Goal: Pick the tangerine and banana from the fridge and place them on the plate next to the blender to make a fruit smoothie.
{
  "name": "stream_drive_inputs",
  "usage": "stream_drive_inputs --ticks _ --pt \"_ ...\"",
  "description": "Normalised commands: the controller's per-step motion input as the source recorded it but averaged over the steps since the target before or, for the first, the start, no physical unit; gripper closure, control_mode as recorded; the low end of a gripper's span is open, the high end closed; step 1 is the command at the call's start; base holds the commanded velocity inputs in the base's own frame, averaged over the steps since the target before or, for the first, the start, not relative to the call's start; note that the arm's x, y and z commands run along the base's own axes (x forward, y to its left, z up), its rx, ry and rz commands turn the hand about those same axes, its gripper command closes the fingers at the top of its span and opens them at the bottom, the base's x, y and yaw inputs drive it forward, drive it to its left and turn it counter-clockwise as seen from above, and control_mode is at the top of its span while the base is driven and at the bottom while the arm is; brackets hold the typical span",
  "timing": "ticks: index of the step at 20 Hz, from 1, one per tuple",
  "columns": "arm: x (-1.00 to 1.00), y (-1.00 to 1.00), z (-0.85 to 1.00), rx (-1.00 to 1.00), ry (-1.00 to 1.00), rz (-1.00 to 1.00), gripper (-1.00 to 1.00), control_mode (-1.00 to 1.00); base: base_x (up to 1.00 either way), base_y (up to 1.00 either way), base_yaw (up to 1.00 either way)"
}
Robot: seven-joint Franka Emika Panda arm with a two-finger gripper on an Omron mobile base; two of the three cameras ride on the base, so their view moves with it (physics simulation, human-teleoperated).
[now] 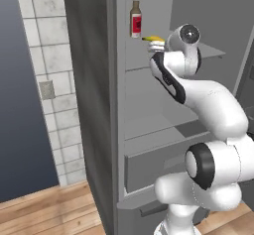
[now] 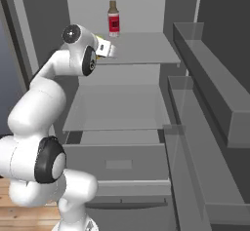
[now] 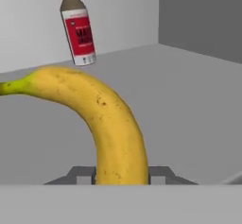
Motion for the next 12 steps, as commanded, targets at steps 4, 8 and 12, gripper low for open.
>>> stream_drive_inputs --ticks 4,8,12 --pt "-1.00 -0.18 0.32 0.09 0.00 -0.07 1.00 -1.00 0.00 0.00 0.00" --pt "-1.00 -0.16 0.25 0.11 0.00 -0.06 1.00 -1.00 0.00 0.00 0.00" --pt "-1.00 -0.14 0.00 0.13 0.00 -0.08 1.00 -1.00 0.00 0.00 0.00"
